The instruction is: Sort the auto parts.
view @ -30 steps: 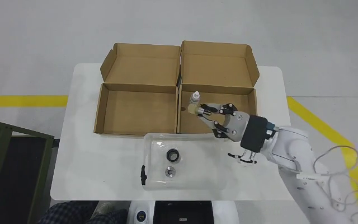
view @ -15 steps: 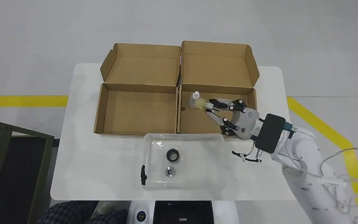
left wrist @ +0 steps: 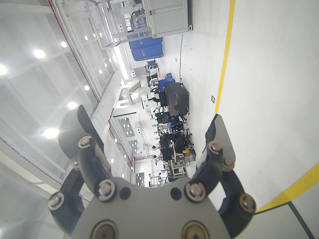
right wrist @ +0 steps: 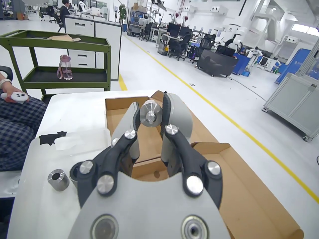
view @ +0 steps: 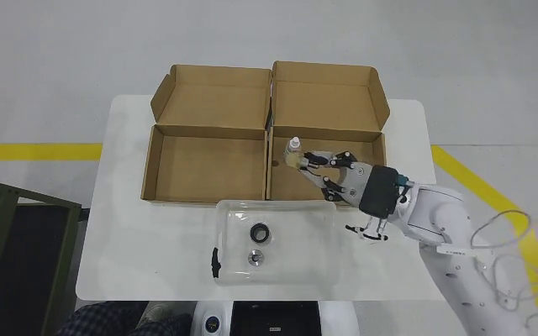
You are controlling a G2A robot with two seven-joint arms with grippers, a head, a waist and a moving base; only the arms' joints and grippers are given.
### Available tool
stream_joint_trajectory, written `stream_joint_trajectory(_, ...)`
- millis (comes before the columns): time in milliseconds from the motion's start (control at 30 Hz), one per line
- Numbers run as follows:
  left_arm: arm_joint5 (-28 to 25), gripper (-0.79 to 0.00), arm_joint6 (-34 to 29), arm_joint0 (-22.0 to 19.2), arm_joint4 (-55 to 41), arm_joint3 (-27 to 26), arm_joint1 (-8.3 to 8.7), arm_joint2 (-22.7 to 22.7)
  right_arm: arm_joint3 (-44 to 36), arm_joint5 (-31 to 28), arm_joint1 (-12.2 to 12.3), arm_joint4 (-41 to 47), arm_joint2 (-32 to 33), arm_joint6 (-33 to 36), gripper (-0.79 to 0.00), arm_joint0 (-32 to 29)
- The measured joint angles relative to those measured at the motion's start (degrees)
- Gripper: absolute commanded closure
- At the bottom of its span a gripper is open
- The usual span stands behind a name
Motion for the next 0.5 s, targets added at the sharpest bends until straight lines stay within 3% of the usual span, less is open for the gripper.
stream_joint_trajectory(500,0.0,-0.785,0.0,0.0,0.0,0.0,0.0,0.0,7.74,0.71,-0.35,1.03,-3.41,15.47,0.0,4.19)
